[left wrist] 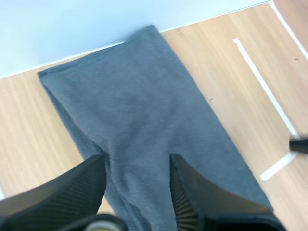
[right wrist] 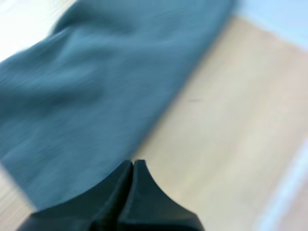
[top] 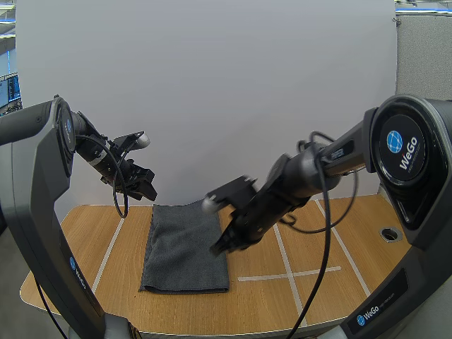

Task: Fold the towel

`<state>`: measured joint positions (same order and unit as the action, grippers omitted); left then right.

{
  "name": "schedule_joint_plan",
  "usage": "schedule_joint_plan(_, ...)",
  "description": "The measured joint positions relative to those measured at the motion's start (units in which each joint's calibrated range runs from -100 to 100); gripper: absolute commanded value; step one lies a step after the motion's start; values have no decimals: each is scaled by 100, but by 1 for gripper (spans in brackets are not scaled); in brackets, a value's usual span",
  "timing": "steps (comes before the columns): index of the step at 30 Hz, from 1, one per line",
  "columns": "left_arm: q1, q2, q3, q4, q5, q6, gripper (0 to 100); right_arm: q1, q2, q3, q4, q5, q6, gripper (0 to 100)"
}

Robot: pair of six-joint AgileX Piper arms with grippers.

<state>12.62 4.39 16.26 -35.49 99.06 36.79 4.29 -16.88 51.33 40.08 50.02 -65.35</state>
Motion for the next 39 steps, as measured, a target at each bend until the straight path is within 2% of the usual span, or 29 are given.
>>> schedule_joint_plan(3, 0, -149, 84, -12, 16, 31, 68, -408, 128, -438, 446, 256, -193, 0)
schedule_joint_plan(6, 0, -270, 109, -21, 16, 34, 68, -656, 467, -947, 890, 935, -329, 0)
schedule_joint_plan(7, 0, -342, 126, -33, 16, 34, 68, -694, 582, -1078, 972, 1039, -349, 3)
schedule_joint_plan(11, 0, -1002, 228, -44, 16, 43, 68, -740, 1250, -1621, 1283, 1352, -454, 35)
schedule_joint_plan(13, 0, -1222, 245, -54, 16, 32, 68, -740, 1516, -1811, 1479, 1404, -610, 46)
schedule_joint_plan(18, 0, -1701, 278, -54, 16, -118, 68, -740, 2491, -2461, 2088, 1614, -1041, 64)
schedule_joint_plan(22, 0, -1913, 440, -97, 16, -185, 68, -740, 3254, -3127, 2458, 2172, -1101, 78)
schedule_joint_plan(29, 0, -1983, 725, -187, 28, -222, 68, -662, 4064, -3737, 2811, 2471, -1141, 97)
schedule_joint_plan(31, 0, -1983, 740, -187, 49, -237, 68, -600, 4192, -3794, 2834, 2426, -1150, 100)
schedule_joint_plan(39, 0, -2109, 740, -192, 68, -336, 68, -243, 4362, -3831, 2948, 1680, -1339, 100)
